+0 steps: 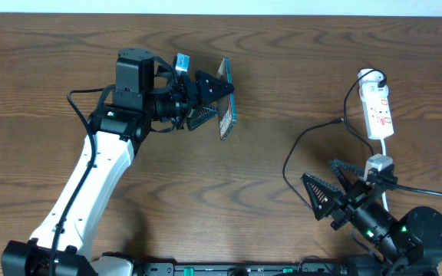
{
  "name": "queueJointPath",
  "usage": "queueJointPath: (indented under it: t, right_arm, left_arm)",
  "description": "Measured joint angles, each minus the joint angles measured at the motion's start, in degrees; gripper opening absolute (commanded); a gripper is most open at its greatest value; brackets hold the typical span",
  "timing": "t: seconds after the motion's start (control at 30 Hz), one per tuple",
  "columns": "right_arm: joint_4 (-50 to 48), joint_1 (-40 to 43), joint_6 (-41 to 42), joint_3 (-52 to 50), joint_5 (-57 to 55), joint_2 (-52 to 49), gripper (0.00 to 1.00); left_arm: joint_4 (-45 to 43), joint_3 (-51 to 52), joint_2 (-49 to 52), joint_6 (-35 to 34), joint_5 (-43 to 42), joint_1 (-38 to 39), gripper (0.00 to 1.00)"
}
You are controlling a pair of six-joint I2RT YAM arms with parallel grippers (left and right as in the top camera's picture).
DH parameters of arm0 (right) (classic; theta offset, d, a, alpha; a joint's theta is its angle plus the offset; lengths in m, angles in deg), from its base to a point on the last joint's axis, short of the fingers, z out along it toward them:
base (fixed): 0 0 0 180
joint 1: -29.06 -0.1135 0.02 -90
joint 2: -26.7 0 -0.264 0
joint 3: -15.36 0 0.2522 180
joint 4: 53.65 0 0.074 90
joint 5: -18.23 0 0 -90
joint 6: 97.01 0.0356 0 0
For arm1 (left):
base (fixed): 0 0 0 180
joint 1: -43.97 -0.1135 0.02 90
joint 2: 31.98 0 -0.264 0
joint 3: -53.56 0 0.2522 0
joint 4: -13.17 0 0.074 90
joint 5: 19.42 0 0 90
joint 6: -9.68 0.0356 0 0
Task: Plug charger to phone and switch on socket
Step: 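Move the right gripper toward the phone held by the left gripper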
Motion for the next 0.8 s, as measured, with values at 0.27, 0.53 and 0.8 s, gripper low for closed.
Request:
queueJointPath:
  t: [0.27,0.53,0.8]
  right_arm:
    - [-7.8,-9.7,1.1,0.3,-3.7,-5.4,0.88]
    - [-9.2,-21.7,-2.1,7.2,-12.5,-22.4,0.83]
    - [-10.4,-42.0,-4.2,11.6,-31.6,-29.0,0.86]
  left_arm:
    - [0.0,0.0,0.0,0.0,0.0,0.0,0.64]
    - [0.0,0.0,0.0,0.0,0.0,0.0,0.64]
    - [0.0,0.0,0.0,-0.8,0.0,0.0,0.63]
